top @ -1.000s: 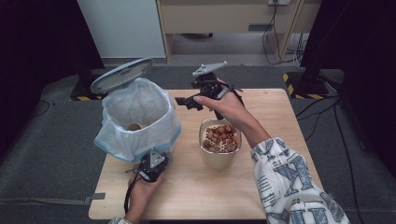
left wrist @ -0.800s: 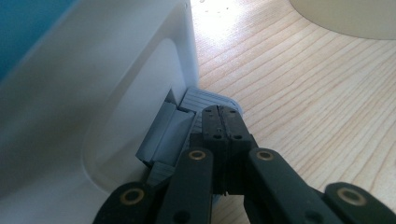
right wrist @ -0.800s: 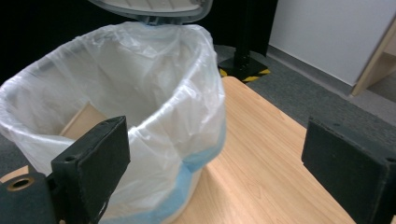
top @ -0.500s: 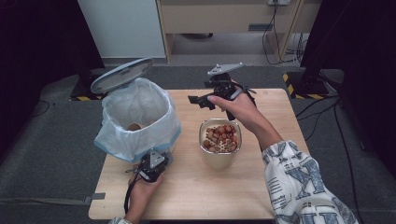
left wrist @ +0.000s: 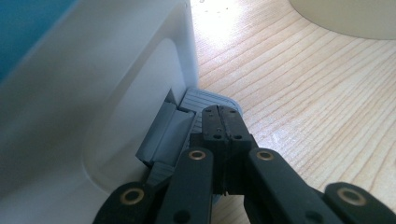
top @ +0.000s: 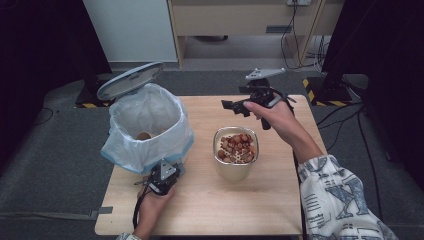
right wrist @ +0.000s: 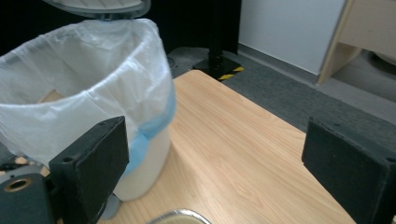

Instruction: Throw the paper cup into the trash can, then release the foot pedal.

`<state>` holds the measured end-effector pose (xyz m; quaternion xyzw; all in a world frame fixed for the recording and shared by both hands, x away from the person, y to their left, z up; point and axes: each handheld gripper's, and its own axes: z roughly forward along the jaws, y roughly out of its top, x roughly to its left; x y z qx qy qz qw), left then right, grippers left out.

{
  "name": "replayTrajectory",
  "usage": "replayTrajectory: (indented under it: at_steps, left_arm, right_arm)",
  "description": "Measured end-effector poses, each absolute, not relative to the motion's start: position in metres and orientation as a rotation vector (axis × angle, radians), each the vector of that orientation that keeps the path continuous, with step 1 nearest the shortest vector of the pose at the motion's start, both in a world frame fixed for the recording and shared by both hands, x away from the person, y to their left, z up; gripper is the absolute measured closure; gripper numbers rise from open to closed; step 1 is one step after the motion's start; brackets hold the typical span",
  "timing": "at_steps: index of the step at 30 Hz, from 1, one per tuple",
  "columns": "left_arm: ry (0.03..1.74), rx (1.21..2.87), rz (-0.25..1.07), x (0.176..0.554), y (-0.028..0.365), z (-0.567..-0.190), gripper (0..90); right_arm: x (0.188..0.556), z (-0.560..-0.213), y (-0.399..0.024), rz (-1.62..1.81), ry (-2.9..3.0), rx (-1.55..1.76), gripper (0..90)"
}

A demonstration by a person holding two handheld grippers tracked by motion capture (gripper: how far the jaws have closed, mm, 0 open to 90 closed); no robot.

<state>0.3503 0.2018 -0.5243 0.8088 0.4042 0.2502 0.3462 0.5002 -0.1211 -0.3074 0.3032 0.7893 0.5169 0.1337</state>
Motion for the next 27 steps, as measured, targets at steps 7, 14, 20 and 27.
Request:
replayTrajectory:
  at_steps: [7,14,20,27]
  left_arm:
    - [1.046,2.071,0.659,0.341,0.2,-0.516,78.3]
    - [1.036,2.028,0.646,0.332,0.2,-0.51,67.6]
    - [1.051,1.992,0.642,0.331,0.202,-0.508,58.8]
    - [1.048,1.969,0.626,0.329,0.201,-0.504,51.1]
  right_arm:
    - [0.501,-0.313,-0.159,1.475,2.24,0.959,7.8]
    - [0.505,-0.325,-0.187,1.451,2.205,1.028,7.7]
    - [0.508,-0.33,-0.197,1.43,2.186,1.066,7.4]
    - [0.508,-0.331,-0.201,1.422,2.18,1.071,7.0]
